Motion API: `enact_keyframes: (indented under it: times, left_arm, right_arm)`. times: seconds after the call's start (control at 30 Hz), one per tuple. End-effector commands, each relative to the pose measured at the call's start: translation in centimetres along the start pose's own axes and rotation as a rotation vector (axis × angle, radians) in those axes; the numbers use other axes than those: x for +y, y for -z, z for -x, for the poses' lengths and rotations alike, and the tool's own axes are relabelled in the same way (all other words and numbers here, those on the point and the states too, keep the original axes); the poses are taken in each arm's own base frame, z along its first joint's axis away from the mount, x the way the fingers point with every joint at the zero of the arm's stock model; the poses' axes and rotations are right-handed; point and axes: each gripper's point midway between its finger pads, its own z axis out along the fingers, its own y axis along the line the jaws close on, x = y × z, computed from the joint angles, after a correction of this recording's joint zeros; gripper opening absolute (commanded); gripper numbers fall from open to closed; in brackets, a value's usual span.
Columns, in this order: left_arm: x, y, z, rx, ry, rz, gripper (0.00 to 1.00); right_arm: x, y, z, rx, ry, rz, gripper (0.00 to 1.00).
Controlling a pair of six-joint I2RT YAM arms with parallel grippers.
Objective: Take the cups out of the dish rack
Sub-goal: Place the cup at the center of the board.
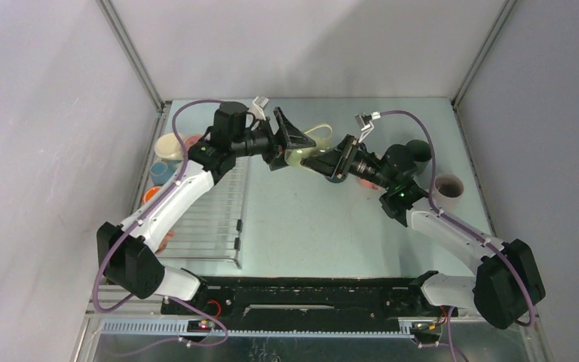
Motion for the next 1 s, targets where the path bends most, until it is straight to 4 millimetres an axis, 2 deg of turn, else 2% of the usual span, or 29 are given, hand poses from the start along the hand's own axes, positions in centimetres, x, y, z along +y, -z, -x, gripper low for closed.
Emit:
enact_keyframes:
  times: [0.0,0.13,0.27,0.53,0.6,0.67,0.8,0.87,0.9,0.97]
  left_arm:
    - [-4.2,1.3,-0.6,0.006,-0.041,-0.182,0.0]
    - [-4.0,1.2,-1.1,0.015,-0.024,-0.208,0.0]
    - [-3.7,1.1,-1.3,0.021,-0.007,-0.222,0.0]
    - [-3.9,0.3,-1.5,0.036,-0.001,-0.256,0.02]
    - [-4.0,0.1,-1.6,0.036,0.002,-0.273,0.12]
    - [-4.0,-0.1,-1.6,0.036,0.003,-0.282,0.27]
    - [-4.2,-0.2,-1.8,0.029,-0.014,-0.294,0.74]
    - [-4.2,-0.2,-1.7,0.015,-0.028,-0.292,0.93]
    - [-4.0,-0.1,-1.7,0.009,-0.032,-0.288,0.99]
    - [-3.6,-0.2,-1.8,0.003,-0.047,-0.274,1.0]
  right_arm:
    - [2.3,0.6,1.1,-0.041,0.031,0.055,0.76]
    - [2.3,0.6,1.2,-0.048,0.032,0.055,0.67]
    - [2.4,0.5,1.3,-0.053,0.034,0.055,0.52]
    - [2.2,0.8,1.4,-0.062,0.046,0.03,0.1]
    - [2.0,0.9,1.4,-0.067,0.051,0.009,0.0]
    - [2.0,1.1,1.5,-0.073,0.059,-0.005,0.0]
    - [1.6,1.7,1.8,-0.09,0.073,-0.057,0.0]
    - [1.2,2.0,1.9,-0.095,0.082,-0.105,0.0]
    - [1.2,2.3,2.0,-0.1,0.091,-0.127,0.0]
    - [0.7,2.8,2.0,-0.103,0.099,-0.185,0.0]
